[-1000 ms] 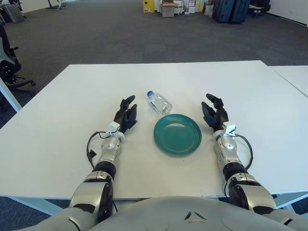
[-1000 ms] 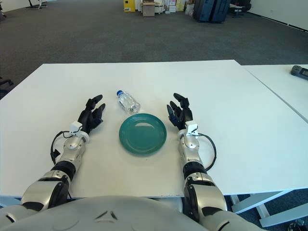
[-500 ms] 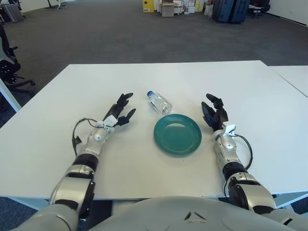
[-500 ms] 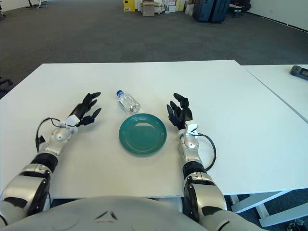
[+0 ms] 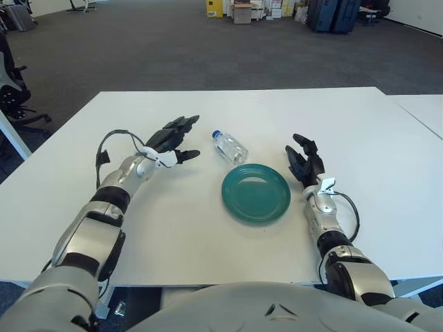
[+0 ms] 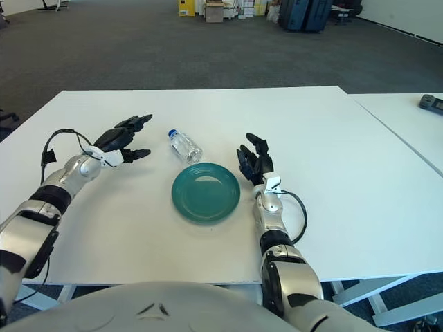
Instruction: Put the bottle into the plate.
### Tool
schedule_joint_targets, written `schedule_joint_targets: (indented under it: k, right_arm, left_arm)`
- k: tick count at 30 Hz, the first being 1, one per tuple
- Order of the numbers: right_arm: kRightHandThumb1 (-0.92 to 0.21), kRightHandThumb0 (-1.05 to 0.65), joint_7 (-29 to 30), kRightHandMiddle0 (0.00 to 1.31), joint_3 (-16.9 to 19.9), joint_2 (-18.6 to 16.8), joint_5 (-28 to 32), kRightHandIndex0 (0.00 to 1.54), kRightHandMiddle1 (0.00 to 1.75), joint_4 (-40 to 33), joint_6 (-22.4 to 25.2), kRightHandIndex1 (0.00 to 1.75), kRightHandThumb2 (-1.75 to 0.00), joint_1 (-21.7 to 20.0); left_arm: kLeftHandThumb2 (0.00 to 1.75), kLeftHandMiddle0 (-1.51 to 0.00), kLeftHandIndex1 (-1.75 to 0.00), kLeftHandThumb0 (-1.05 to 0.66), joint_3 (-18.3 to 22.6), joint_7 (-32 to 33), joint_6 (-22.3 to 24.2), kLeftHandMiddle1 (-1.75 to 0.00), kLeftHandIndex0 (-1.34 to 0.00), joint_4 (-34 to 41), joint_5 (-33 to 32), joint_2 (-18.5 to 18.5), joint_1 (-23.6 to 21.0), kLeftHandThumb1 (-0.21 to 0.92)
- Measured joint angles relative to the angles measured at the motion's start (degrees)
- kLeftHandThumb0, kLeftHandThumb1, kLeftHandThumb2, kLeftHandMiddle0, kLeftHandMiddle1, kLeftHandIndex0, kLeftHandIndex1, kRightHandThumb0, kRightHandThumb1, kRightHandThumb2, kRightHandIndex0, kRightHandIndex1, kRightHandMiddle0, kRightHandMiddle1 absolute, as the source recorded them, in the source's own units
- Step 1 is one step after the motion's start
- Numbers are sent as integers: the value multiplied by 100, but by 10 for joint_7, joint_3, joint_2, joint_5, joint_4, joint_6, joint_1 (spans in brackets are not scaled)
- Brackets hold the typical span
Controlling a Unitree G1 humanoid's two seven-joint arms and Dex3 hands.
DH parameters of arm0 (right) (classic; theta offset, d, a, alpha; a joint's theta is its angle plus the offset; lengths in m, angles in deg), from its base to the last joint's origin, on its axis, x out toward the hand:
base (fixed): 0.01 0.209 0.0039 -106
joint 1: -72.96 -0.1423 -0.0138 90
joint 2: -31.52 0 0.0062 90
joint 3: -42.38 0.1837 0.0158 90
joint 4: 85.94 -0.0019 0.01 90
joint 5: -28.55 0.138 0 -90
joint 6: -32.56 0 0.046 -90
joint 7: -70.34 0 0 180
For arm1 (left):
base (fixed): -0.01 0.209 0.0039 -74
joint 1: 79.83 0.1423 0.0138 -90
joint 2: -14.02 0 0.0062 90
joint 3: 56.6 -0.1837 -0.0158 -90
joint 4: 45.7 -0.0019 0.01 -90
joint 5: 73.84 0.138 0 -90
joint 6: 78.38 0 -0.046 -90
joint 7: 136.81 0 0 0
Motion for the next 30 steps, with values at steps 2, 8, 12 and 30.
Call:
schedule_joint_targets:
  k: [2,8,12,30]
  right_arm:
    - [-92,-65,-2,0,1,0,0,43,78,2,-1,1,-38,-1]
    - [-92,-65,-7,0,7,0,1,43,78,4,-3,1,-38,-1]
    - [-92,-66,-9,0,10,0,1,43,78,5,-5,1,-38,-1]
    - [-92,-68,-10,0,10,0,0,42,76,2,-3,0,-42,0]
  left_arm:
    - [60,-9,-27,-105,-14,25,1,-2,0,-9,15,0,-8,92]
    - [63,-8,-30,-105,-64,136,10,-1,0,-32,85,-4,-33,92]
    - [62,-6,-26,-105,-96,192,16,-1,0,-48,119,-6,-53,92]
    - [60,0,-10,-105,-234,244,42,0,0,-106,227,-1,-150,92]
